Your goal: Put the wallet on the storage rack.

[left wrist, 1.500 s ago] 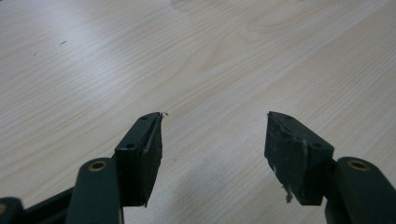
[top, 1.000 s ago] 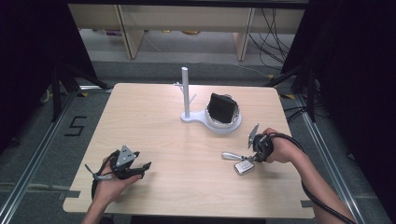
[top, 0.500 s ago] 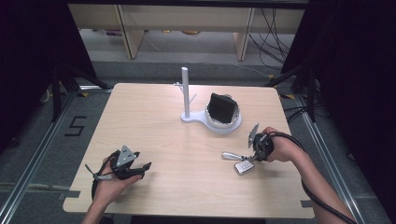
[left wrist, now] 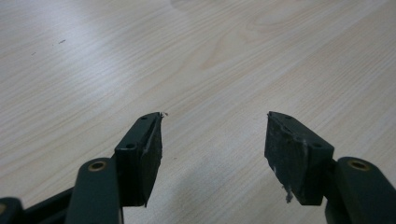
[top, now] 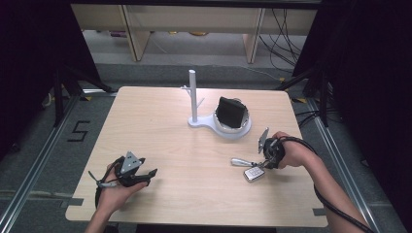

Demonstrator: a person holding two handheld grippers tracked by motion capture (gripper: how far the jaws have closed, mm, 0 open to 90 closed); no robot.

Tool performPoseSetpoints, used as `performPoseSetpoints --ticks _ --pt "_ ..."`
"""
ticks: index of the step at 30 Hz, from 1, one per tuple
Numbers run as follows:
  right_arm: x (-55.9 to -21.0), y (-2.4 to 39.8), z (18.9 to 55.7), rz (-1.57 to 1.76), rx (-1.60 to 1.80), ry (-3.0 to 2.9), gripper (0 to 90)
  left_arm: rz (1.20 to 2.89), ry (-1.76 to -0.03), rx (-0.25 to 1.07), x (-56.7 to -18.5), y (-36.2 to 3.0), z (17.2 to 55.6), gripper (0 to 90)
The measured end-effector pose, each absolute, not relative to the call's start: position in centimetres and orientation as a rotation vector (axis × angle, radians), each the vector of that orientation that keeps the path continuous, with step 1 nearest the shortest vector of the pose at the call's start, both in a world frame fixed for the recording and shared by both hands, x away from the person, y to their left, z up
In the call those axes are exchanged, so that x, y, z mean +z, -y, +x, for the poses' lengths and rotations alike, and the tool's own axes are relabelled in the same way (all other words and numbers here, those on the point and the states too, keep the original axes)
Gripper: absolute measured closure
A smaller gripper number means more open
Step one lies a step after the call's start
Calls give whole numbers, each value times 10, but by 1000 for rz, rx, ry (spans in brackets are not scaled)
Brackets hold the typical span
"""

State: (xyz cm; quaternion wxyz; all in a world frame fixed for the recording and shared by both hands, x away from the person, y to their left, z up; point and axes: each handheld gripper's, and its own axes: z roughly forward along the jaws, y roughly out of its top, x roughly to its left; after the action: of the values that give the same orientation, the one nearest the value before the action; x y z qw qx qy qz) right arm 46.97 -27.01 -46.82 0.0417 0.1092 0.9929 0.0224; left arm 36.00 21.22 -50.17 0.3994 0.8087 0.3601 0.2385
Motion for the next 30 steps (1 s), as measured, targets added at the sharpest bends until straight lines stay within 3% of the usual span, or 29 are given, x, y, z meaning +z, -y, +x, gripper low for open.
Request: performPoseSetpoints --ticks 8,14,30 --pt "-470 272 474 326 63 -3056 584 2046 -912 597 -502 -212 360 364" --pt "-470 266 471 264 7 -3067 689 2049 -908 606 -502 -212 360 364" --pt "-469 269 469 460 36 -3053 695 2047 -907 592 -501 -210 360 364"
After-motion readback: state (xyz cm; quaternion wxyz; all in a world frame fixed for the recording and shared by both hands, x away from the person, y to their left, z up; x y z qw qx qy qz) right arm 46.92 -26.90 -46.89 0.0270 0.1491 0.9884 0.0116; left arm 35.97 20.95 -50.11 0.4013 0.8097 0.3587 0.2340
